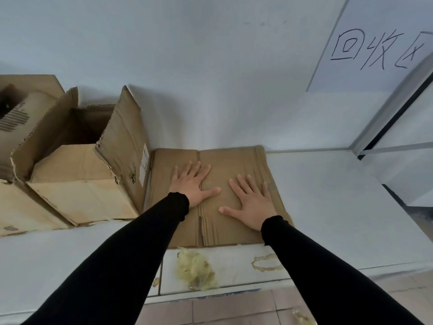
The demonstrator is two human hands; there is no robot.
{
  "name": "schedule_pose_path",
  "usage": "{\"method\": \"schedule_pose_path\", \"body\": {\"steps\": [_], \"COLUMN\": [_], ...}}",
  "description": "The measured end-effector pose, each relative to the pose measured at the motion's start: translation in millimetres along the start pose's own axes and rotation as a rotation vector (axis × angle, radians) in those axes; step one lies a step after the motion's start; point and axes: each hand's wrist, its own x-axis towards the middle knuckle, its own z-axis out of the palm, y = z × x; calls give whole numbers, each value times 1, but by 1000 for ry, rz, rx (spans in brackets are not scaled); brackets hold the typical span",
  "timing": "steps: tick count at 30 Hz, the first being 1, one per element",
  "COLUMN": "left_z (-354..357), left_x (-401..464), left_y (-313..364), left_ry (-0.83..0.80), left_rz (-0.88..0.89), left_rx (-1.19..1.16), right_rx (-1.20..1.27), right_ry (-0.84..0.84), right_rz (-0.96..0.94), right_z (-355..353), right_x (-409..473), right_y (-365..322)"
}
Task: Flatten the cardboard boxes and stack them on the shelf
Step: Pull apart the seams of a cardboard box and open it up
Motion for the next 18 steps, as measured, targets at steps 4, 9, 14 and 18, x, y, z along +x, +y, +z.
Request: {"method": "schedule_pose_path", "body": {"steps": [4,9,14,18], "left_z": [-9,4,11,-7], "left_x": [-9,-72,-83,-83], "left_y": [-4,-23,-29,-30], "left_ry": [-37,-5,15,-117], "left_rz": [8,-225,-254,-247], "left_rx": [23,38,17,-85], "right_rx": [-27,56,34,90], "right_ry": [1,-44,-5,-53], "right_rz": [104,219,122,99], "right_z": [-5,-3,-1,-11], "right_x": [-8,-25,-38,-40], "right_y": [-6,-5,14,17]}}
